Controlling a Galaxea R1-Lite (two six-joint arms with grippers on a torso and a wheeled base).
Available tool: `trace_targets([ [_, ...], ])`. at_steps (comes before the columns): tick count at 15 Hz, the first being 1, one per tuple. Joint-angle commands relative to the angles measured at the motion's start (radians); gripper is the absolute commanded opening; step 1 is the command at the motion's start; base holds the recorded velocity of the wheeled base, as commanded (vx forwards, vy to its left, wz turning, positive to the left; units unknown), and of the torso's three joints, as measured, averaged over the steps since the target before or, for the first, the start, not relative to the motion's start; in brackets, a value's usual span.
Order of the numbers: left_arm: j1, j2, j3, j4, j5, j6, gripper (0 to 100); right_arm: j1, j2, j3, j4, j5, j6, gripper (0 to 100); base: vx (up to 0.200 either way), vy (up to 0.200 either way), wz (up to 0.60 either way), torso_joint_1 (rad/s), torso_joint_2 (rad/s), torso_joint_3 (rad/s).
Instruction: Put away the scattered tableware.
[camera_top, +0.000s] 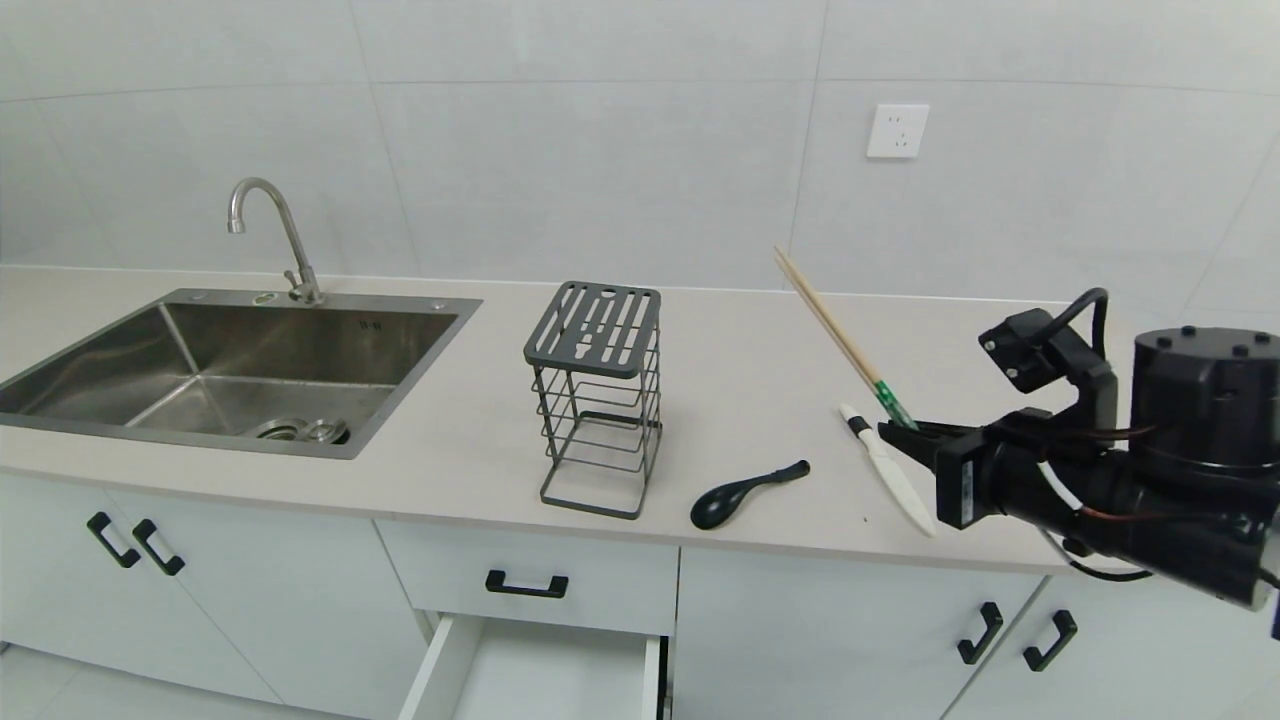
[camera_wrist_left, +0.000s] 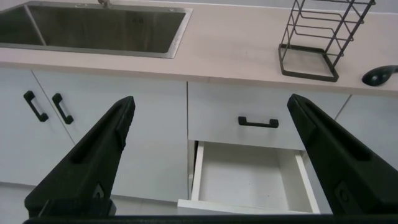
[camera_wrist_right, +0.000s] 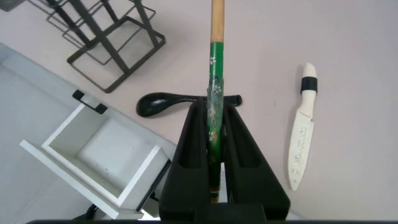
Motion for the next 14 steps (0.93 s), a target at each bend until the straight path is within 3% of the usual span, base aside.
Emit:
trace_targets([
  [1, 0.000, 0.001, 0.000, 0.002, -0.002, 0.015, 100, 0.001, -0.087, 0.013, 0.001, 0.011, -0.030, 0, 0.000, 0.000, 0.00, 0.000, 0.00, 0.000],
  [4, 0.000, 0.001, 0.000, 0.002, -0.002, 0.015, 100, 0.036, -0.166, 0.033, 0.012, 0.069, -0.084, 0, 0.000, 0.000, 0.00, 0.000, 0.00, 0.000],
  [10, 0.000, 0.001, 0.000, 0.002, -0.002, 0.015, 100, 0.080, -0.282, 0.071, 0.259, 0.030, -0.090, 0, 0.000, 0.000, 0.00, 0.000, 0.00, 0.000],
  [14, 0.000, 0.001, 0.000, 0.002, -0.002, 0.015, 100, 0.151, -0.287, 0.033, 0.309, 0.012, -0.127, 0, 0.000, 0.000, 0.00, 0.000, 0.00, 0.000],
])
